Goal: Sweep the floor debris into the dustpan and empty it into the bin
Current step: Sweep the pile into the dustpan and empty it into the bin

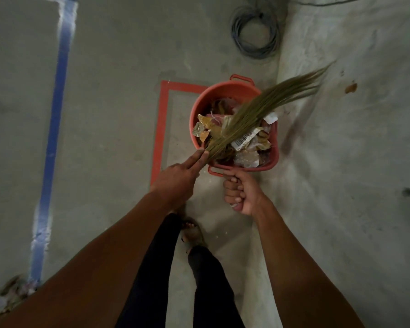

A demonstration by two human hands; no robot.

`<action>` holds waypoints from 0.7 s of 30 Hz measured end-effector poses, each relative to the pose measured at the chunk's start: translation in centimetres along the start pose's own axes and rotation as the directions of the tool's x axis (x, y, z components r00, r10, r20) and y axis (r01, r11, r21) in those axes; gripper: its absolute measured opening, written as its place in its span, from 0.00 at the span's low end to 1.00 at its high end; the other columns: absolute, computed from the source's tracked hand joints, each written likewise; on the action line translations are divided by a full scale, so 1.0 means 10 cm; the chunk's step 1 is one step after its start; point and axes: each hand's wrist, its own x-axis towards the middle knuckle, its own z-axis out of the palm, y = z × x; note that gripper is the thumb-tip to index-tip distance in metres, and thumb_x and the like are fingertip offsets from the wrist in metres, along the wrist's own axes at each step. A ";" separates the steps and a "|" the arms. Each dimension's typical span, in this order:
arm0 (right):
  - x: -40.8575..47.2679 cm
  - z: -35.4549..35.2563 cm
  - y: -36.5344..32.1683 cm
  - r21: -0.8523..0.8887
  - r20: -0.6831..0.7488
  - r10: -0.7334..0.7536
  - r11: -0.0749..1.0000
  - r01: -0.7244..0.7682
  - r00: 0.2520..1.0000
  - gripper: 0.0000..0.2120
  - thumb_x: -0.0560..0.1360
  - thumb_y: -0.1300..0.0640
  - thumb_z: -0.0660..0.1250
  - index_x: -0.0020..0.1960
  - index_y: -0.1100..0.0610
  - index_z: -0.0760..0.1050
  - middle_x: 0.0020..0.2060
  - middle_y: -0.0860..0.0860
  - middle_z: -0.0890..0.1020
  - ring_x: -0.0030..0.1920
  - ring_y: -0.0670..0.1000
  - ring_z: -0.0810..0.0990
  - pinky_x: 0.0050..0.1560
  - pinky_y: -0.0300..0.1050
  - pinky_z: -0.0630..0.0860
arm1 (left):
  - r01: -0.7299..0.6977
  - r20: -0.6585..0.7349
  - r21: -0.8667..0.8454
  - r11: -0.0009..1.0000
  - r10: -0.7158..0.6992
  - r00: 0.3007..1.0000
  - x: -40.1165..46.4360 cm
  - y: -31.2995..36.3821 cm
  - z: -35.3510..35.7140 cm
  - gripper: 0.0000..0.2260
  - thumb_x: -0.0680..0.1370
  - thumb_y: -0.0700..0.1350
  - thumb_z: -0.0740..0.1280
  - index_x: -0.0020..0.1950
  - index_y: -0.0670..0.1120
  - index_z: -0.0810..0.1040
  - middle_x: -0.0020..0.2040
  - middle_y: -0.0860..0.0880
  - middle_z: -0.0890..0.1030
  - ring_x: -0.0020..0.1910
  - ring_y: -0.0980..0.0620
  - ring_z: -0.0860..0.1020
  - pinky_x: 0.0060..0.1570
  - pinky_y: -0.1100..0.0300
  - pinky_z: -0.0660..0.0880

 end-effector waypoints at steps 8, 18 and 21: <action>0.70 -0.07 -0.59 0.207 -0.076 0.168 0.967 -0.149 0.983 0.20 0.83 0.54 0.61 0.32 0.54 0.67 0.19 0.43 0.63 0.16 0.42 0.60 0.18 0.34 0.58 | 0.020 0.092 -0.012 1.000 -0.018 0.996 0.72 -0.39 0.14 0.33 0.86 0.44 0.57 0.84 0.60 0.41 0.84 0.61 0.42 0.54 0.41 0.80 0.36 0.52 0.76; 0.82 -0.01 -0.96 0.207 -0.388 0.267 0.958 -0.199 0.882 0.20 0.84 0.57 0.61 0.34 0.52 0.61 0.20 0.45 0.62 0.17 0.43 0.60 0.18 0.36 0.60 | -0.024 0.027 -0.061 0.998 0.026 0.999 0.88 -0.75 -0.04 0.30 0.86 0.47 0.57 0.83 0.60 0.46 0.84 0.58 0.53 0.43 0.45 0.82 0.38 0.49 0.83; 0.73 0.02 -0.90 0.116 -0.443 0.229 0.973 -0.197 0.867 0.20 0.84 0.58 0.60 0.34 0.52 0.62 0.20 0.45 0.62 0.17 0.42 0.61 0.18 0.36 0.61 | -0.013 -0.008 -0.112 0.994 0.012 1.000 0.82 -0.81 -0.04 0.29 0.86 0.49 0.57 0.84 0.60 0.47 0.83 0.57 0.55 0.43 0.45 0.82 0.39 0.47 0.83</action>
